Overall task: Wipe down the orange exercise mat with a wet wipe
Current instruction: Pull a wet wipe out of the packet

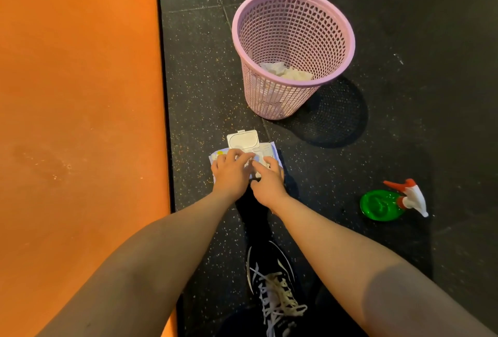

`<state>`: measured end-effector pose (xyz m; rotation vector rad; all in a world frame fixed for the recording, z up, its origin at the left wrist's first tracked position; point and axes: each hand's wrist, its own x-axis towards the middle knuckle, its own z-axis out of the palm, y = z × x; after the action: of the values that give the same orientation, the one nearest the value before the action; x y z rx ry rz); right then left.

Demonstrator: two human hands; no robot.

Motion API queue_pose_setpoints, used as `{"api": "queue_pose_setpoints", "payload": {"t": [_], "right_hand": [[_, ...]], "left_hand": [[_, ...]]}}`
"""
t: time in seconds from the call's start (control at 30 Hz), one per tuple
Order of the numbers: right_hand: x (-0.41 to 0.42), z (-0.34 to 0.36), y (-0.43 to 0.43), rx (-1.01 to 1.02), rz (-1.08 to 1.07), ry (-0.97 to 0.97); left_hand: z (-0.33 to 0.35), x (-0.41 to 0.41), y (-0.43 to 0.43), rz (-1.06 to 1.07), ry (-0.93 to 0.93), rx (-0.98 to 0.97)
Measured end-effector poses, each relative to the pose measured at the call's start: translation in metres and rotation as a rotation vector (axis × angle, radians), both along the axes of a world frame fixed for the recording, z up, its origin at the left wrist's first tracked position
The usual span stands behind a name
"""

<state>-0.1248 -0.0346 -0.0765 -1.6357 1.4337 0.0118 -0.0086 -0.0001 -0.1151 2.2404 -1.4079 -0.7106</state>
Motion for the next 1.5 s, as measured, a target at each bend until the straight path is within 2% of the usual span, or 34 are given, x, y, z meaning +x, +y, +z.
{"api": "queue_pose_setpoints", "payload": {"t": [0.17, 0.27, 0.37, 0.47, 0.57, 0.8, 1.2, 1.5], "right_hand": [[-0.001, 0.005, -0.004, 0.053, -0.109, -0.121], [-0.002, 0.003, -0.001, -0.053, -0.035, -0.002], [-0.002, 0.003, 0.003, -0.093, 0.130, 0.139], [-0.003, 0.007, 0.005, -0.110, 0.229, 0.243], [-0.002, 0.008, 0.005, -0.068, 0.192, 0.229], [0.000, 0.002, 0.008, -0.054, 0.141, 0.203], [-0.002, -0.004, 0.010, -0.053, 0.226, 0.232], [0.000, -0.008, 0.011, -0.037, 0.189, 0.218]], "left_hand": [[-0.002, 0.000, 0.002, 0.037, -0.006, -0.043], [0.002, -0.004, 0.000, 0.072, -0.018, -0.018], [0.010, -0.002, -0.008, 0.107, -0.041, 0.032], [0.013, 0.002, -0.009, 0.052, -0.043, 0.075], [0.013, 0.007, -0.004, -0.027, -0.075, 0.065], [0.011, 0.007, -0.004, 0.056, -0.046, -0.052], [0.006, -0.001, -0.017, 0.034, -0.236, 0.092], [0.004, -0.005, -0.008, 0.023, -0.226, 0.087]]}}
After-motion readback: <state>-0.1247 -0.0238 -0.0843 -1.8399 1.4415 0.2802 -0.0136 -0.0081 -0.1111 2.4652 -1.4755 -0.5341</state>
